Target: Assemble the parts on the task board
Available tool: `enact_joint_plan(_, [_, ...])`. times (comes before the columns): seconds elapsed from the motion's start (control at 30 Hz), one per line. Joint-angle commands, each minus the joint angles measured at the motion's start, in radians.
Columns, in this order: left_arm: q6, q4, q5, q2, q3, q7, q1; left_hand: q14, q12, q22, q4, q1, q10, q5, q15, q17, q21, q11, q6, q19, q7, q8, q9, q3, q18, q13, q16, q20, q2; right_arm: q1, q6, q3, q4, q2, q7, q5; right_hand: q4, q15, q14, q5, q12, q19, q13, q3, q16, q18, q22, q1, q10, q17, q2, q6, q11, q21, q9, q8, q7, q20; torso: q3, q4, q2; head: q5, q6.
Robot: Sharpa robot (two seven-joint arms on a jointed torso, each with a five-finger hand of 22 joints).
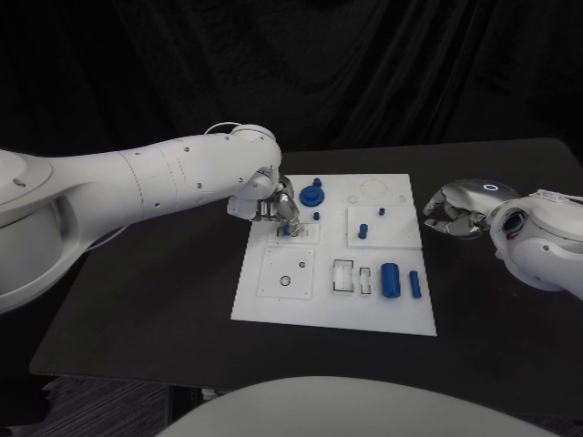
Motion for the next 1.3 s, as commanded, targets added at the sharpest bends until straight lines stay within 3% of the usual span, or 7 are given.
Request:
enact_joint_plan(0.03, [-0.003,0.004,0.002,0.0,0.001,0.026,0.0,0.107,-0.004,0.187,-0.102,0.002,0.064,0.003,-0.005,0.263,-0.006,-0.003,0.0,-0.005,-0.006,-0.002,-0.001,0.097,-0.004,0.233,0.003,0.001,0.01,-0.003,0.018,0.001,0.0,0.0,-0.022,-0.003,0.0,0.009,0.022,0.004,-0.007,-0.007,0.044,0.005,-0.005,0.02,0.094,0.005,-0.005,-0.001,-0.006,0.004,0.002,-0.005,0.001,0.003,0.003,-0.002,-0.0002,0.0011,0.0,0.0,0.0])
enact_joint_plan(1.3, [0.006,0.021,0.002,0.003,0.001,0.018,-0.003,0.107,-0.01,0.185,-0.101,-0.011,0.059,-0.009,0.0,0.263,-0.015,0.001,0.003,-0.011,-0.003,-0.037,-0.023,0.078,-0.002,0.23,0.003,0.006,0.019,-0.005,0.039,0.001,-0.004,0.003,-0.03,-0.003,0.002,0.01,0.021,0.004,-0.009,-0.009,0.041,0.006,-0.01,0.021,0.091,0.002,-0.007,-0.005,-0.005,0.008,0.004,-0.017,0.002,0.005,0.005,-0.001,0.0003,-0.0003,0.001,0.003,0.0])
